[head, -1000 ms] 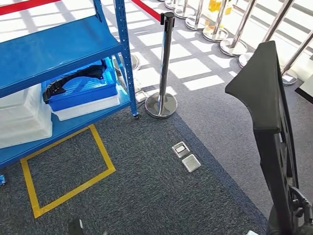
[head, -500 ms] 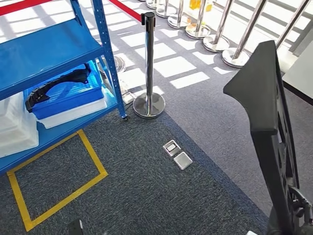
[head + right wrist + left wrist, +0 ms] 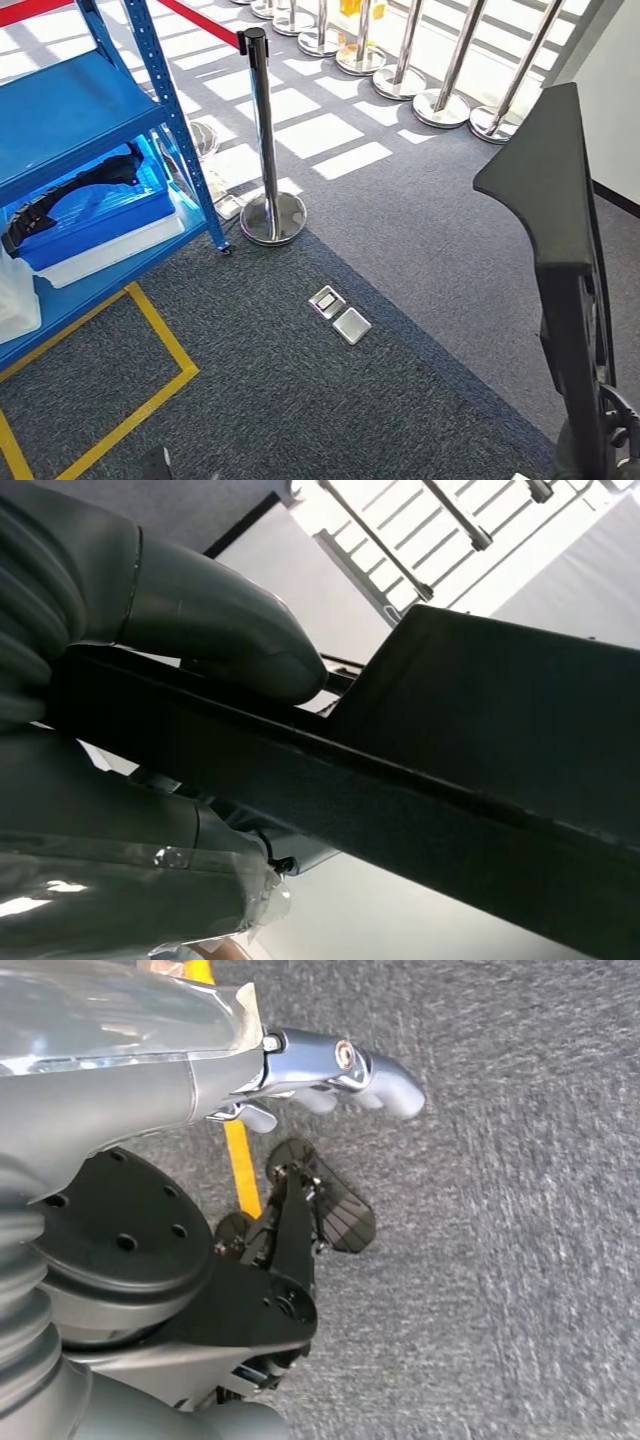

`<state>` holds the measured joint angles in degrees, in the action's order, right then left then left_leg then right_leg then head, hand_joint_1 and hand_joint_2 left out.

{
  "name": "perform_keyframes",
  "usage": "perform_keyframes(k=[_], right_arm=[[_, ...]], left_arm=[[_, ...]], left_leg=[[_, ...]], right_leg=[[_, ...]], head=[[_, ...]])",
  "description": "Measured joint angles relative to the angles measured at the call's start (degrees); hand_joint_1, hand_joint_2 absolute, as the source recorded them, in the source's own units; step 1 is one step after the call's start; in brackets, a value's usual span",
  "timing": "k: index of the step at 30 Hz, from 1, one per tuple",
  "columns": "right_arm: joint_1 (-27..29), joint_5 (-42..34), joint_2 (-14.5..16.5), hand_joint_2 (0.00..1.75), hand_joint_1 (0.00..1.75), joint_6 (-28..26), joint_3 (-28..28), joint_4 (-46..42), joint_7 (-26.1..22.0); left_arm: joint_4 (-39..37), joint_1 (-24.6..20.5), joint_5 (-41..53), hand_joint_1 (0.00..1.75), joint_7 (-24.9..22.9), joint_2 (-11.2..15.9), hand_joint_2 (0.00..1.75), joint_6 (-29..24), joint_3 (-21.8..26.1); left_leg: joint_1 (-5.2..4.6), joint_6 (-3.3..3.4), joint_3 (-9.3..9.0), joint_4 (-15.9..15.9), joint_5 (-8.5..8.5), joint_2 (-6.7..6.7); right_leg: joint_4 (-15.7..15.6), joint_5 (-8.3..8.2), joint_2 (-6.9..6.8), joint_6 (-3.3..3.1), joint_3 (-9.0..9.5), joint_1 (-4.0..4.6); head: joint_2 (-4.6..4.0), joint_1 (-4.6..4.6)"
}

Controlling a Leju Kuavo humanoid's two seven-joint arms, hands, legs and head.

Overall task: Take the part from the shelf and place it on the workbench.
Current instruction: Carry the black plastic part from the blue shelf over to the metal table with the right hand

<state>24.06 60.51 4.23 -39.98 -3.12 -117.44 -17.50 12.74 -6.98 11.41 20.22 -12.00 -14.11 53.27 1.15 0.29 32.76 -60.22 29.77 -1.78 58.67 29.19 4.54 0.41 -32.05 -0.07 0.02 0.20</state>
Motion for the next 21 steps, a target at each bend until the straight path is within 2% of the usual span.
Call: perform_keyframes(k=[1,3,5,7,8,9,10,11,12,13,15,17,18,19,21], right_arm=[[0.1,0.0,0.0,1.75,1.75,0.0,0.0,-0.1,0.0],[0.3,-0.1,0.0,1.75,1.75,0.0,-0.1,-0.1,-0.1],[0.2,-0.1,0.1,1.75,1.75,0.0,-0.2,-0.2,-0.1],[0.2,-0.2,0.1,1.75,1.75,0.0,-0.3,-0.2,-0.2],[0.2,-0.2,0.1,1.75,1.75,0.0,-0.3,-0.1,-0.2],[0.2,-0.2,0.1,1.75,1.75,0.0,-0.3,-0.1,-0.2],[0.3,-0.2,0.1,1.75,1.75,0.0,-0.3,-0.1,-0.2],[0.3,-0.2,0.1,1.75,1.75,0.0,-0.4,-0.1,-0.2],[0.2,-0.2,0.1,1.75,1.75,0.0,-0.4,-0.1,-0.2],[0.2,-0.2,0.1,1.75,1.75,0.0,-0.4,-0.2,-0.2],[0.3,-0.1,0.1,1.75,1.75,0.0,-0.3,-0.2,-0.2],[0.4,-0.1,0.1,1.75,1.75,0.0,-0.4,-0.3,-0.2],[0.5,-0.1,0.1,1.75,1.75,0.0,-0.4,-0.4,-0.2],[0.4,-0.1,0.1,1.75,1.75,0.0,-0.4,-0.5,-0.2],[0.4,-0.1,0.2,1.75,1.75,0.0,-0.5,-0.6,-0.2]], left_arm=[[0.0,0.0,0.0,0.0,0.0,0.0,1.75,0.0,0.0],[0.0,-0.1,-0.1,0.0,0.0,-0.1,1.75,0.0,0.0],[0.0,0.0,0.0,0.0,-0.1,-0.1,1.75,0.0,0.0],[0.0,0.0,0.0,0.0,-0.1,-0.1,1.75,0.0,0.0],[0.0,0.0,0.0,0.0,-0.1,-0.1,1.75,0.0,0.0],[0.0,0.0,0.0,0.0,-0.2,-0.1,1.75,0.0,0.0],[0.0,0.0,0.0,0.0,-0.2,-0.1,1.75,0.0,0.0],[0.0,0.0,0.0,0.0,-0.1,-0.1,1.75,0.0,0.0],[0.0,0.0,0.0,0.0,-0.1,-0.1,1.75,0.1,0.0],[0.0,0.0,0.0,0.0,-0.1,-0.1,1.75,0.1,0.0],[0.0,0.0,0.0,0.0,-0.1,-0.1,1.75,0.1,0.0],[0.0,0.0,-0.1,0.0,-0.2,-0.1,1.75,0.2,0.0],[0.0,0.0,0.0,0.0,-0.1,-0.1,1.75,0.2,0.0],[0.0,0.0,0.0,0.0,-0.1,-0.1,1.75,0.2,0.0],[0.0,0.1,0.0,0.0,-0.1,-0.1,1.75,0.2,0.0]], left_leg=[[-0.08,0.25,0.0,0.1,0.07,0.17],[-0.03,0.86,-0.19,0.4,-0.03,0.73],[0.02,1.37,-0.46,0.6,0.01,1.53],[-0.1,1.61,-0.57,0.6,0.17,2.36],[-0.16,1.66,-0.64,0.6,0.27,2.76],[-0.19,1.66,-0.76,0.6,0.39,3.12],[-0.21,1.59,-0.95,0.6,0.53,3.43],[-0.22,1.5,-1.21,0.6,0.71,3.71],[-0.29,1.33,-1.46,0.7,0.89,3.93],[-0.36,1.11,-1.61,0.7,1.05,4.12],[-0.42,0.54,-1.76,0.8,1.21,4.66],[-0.28,-0.07,-2.06,1.1,1.4,5.21],[-0.2,-0.29,-2.04,0.7,1.89,4.96],[-0.19,-0.43,-1.49,-0.8,2.95,4.38],[-0.21,-0.54,1.61,-7.4,6.3,2.93]], right_leg=[[0.0,-0.02,0.24,0.26,-0.15,-0.14],[1.1,0.88,-0.79,0.83,-0.57,-0.24],[6.3,3.72,-2.87,1.39,-2.89,-0.31],[13.8,6.71,-3.79,1.76,-6.71,-0.5],[15.9,7.0,-3.89,1.85,-7.95,-0.58],[15.9,6.19,-3.97,1.89,-8.16,-0.61],[13.6,4.38,-4.13,1.83,-7.24,-0.61],[9.7,2.05,-4.55,1.69,-5.46,-0.57],[5.8,0.36,-5.29,1.47,-3.61,-0.37],[2.7,-0.67,-5.9,1.14,-2.21,-0.12],[0.4,-0.75,-6.41,0.56,-1.28,0.42],[-0.2,-0.96,-5.71,-0.11,-1.1,0.44],[-0.7,-1.17,-5.36,-0.55,-0.82,0.34],[-1.2,-1.39,-5.03,-0.93,-0.54,0.2],[-1.6,-1.52,-4.34,-1.43,-0.22,0.12]], head=[[0.0,0.01],[0.0,0.08],[0.0,0.17],[0.0,0.19],[0.0,0.18],[0.0,0.18],[0.0,0.17],[0.0,0.17],[0.0,0.17],[0.0,0.16],[0.0,0.12],[0.0,0.1],[0.0,0.09],[0.0,0.07],[0.0,0.03]])
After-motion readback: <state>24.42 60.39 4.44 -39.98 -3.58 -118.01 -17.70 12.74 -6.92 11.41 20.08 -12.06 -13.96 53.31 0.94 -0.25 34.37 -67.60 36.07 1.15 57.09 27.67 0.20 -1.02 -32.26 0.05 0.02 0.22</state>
